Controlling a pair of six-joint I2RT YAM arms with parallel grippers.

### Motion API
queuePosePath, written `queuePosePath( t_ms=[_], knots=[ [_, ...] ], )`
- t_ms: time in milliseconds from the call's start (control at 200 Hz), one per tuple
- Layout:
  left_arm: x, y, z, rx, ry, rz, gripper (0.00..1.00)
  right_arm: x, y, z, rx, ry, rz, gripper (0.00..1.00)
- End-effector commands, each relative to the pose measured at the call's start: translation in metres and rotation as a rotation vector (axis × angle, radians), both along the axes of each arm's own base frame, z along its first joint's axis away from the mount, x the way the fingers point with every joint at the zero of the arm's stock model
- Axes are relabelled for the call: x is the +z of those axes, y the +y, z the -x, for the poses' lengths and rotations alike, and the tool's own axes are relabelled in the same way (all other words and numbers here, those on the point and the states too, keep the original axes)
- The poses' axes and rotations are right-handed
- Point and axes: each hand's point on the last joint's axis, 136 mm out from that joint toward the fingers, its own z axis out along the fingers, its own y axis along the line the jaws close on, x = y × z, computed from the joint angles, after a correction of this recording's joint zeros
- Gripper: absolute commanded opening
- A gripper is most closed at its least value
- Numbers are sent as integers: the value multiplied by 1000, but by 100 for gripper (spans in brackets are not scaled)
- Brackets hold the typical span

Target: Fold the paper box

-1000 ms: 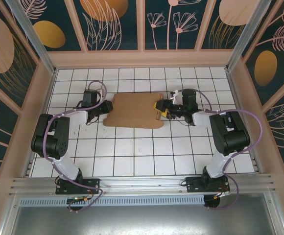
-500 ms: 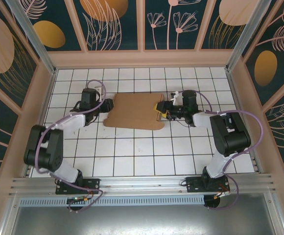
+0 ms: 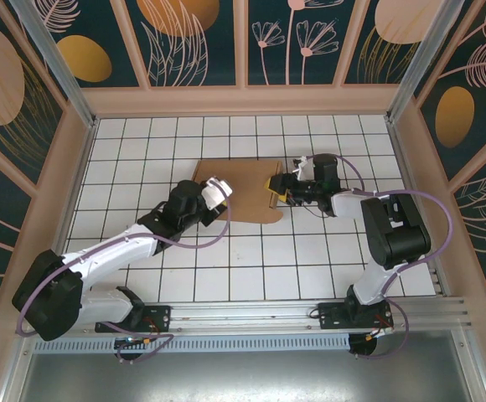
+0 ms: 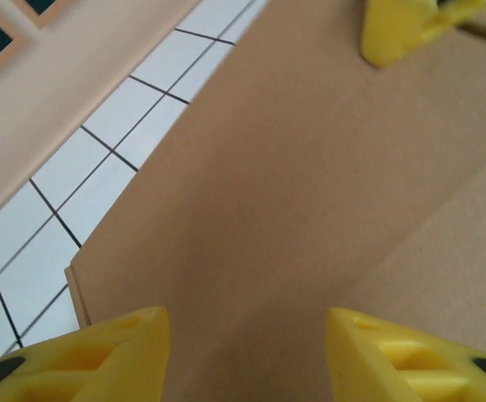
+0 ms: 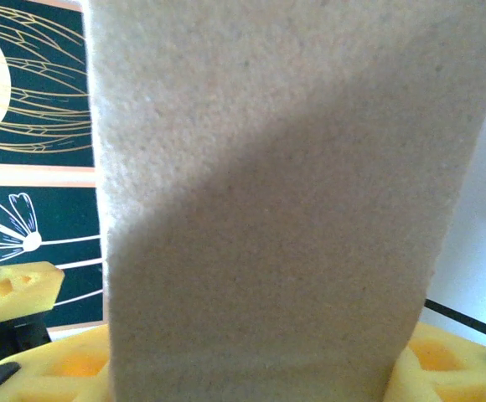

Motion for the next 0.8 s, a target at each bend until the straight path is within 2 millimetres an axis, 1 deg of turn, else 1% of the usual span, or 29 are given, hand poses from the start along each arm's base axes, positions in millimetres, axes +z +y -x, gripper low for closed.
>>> queuePosePath(
  t_ms=[0, 45, 135, 265, 330, 370, 435, 475, 575, 636, 726, 796],
  knots=[
    [-14, 9, -3, -18, -49, -143, 55, 3, -2, 0, 10, -24, 10, 51],
    [-20, 7, -4, -27, -49, -169, 57, 3, -2, 0, 11, -22, 9, 51],
    [-31, 4, -6, -33, -43, -215, 59, 5, -1, 0, 13, -23, 4, 50],
    [-48, -6, -3, -55, -48, -261, 60, 6, -1, 1, 15, -22, -2, 50],
    [-53, -6, -8, -32, -60, -277, 61, 7, -1, 1, 16, -22, -8, 51],
    [-51, -3, -15, 6, -87, -285, 61, 6, 0, 3, 20, -19, -11, 50],
    [-41, 4, -30, 101, -147, -277, 61, 5, 2, 6, 29, -13, -16, 51],
    [-36, 3, -35, 123, -171, -263, 61, 4, 4, 9, 39, -8, -22, 50],
    [-31, -2, -40, 131, -211, -237, 61, 3, 7, 14, 52, 5, -43, 50],
    [-33, -6, -41, 124, -225, -244, 61, 3, 8, 17, 53, 14, -56, 50],
    [-37, -5, -44, 141, -268, -266, 60, 6, 10, 20, 63, 19, -75, 49],
    [-35, -3, -45, 160, -318, -253, 60, 9, 15, 25, 80, 24, -94, 49]
  ],
)
